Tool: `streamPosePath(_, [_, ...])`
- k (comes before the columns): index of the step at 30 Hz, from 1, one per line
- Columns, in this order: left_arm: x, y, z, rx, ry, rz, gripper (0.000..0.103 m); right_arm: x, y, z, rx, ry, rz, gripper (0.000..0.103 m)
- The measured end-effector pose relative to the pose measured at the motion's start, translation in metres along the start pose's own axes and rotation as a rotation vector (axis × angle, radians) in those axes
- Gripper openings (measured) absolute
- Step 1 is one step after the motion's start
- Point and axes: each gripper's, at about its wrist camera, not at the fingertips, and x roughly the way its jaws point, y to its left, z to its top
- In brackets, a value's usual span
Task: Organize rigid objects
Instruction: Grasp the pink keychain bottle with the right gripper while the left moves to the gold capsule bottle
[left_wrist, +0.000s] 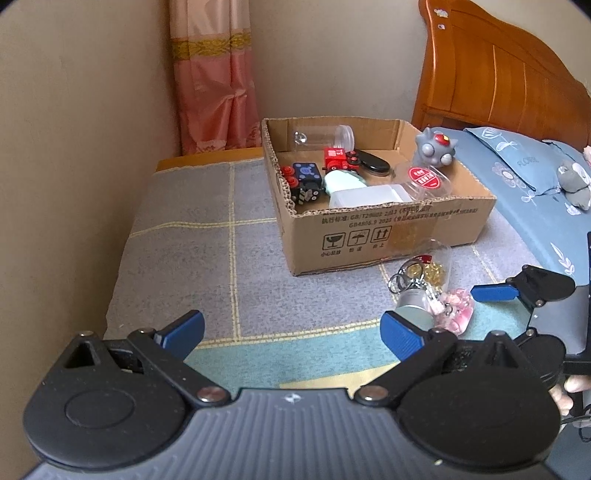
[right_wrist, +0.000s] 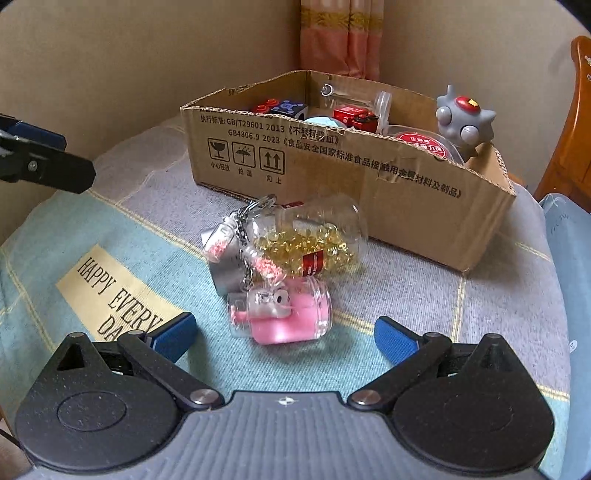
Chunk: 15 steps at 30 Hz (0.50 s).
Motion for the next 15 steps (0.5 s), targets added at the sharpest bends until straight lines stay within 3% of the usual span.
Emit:
streamPosePath(3, [0.001, 0.002, 0.0, -0.008, 0.002, 0.003, 0.101, 0.0, 0.002, 0.005, -0.011, -0.008, 0.008, 0.093])
streamPosePath(8, [0.001, 0.001, 0.0, -0.005, 0.006, -0.002, 0.101, -0.008, 0.005, 0.007, -0.022, -0.025, 0.012, 0.06])
streamPosePath(10, [0.001, -0.001, 0.0, 0.002, 0.006, -0.003, 0.101, -0.01, 0.006, 0.008, -0.026, -0.026, 0.011, 0.056])
streamPosePath(15, [0.002, -0.003, -0.001, 0.011, 0.01, -0.001, 0.101, -0.02, 0.01, 0.007, -0.031, -0.042, 0.018, 0.056])
